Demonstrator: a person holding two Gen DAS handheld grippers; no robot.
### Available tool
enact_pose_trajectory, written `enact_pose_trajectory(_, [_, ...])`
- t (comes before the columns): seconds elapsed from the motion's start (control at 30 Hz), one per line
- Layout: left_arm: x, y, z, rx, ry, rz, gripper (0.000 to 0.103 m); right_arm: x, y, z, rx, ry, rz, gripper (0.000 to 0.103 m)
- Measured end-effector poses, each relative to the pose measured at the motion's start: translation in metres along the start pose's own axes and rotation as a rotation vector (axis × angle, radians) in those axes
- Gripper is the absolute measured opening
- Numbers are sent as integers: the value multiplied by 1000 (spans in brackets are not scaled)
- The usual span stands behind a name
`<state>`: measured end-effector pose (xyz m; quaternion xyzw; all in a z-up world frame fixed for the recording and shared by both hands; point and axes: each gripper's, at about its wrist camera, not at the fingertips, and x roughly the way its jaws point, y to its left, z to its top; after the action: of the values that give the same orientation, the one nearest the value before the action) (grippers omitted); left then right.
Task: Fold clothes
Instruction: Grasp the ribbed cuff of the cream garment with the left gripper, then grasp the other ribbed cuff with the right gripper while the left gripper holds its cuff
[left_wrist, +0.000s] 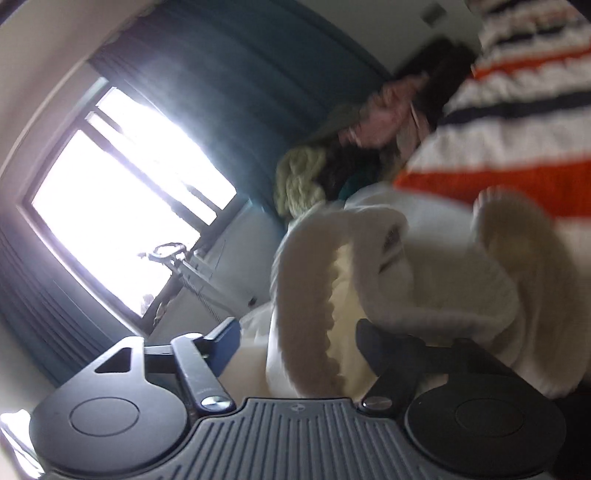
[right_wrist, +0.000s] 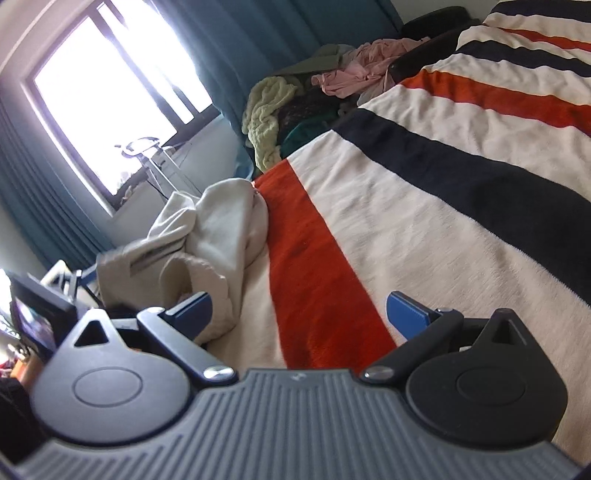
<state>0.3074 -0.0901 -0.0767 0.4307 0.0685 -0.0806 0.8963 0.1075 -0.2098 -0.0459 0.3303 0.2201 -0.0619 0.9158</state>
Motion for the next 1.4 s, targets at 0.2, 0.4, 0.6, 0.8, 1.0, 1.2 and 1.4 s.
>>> enact_pose_trajectory(0.2, [-34, 8, 54, -121, -67, -18, 10, 5, -5, -4, 5, 23, -6, 103])
enact_pose_trajectory(0.4, [-125, 51, 106, -476, -91, 2, 9, -16, -8, -5, -45, -97, 33, 103])
enact_pose_trajectory(0.6, [-232, 83, 95, -756, -157, -45, 8, -41, -13, -8, -29, -81, 68, 103])
enact_pose_trajectory(0.8, [-308, 117, 43, -943, -188, -46, 8, -63, 14, -20, -147, -47, 109, 103])
enact_pose_trajectory(1.0, [-321, 144, -23, -1079, -154, -2, 8, -51, 46, -49, -282, 96, 112, 103])
enact_pose_trajectory(1.2, [-312, 159, -71, -1160, -118, 26, 8, -25, 61, -84, -344, 238, 121, 102])
enact_pose_trajectory(1.4, [-274, 160, -90, -1237, -68, 27, 8, 1, 71, -99, -424, 194, 113, 79])
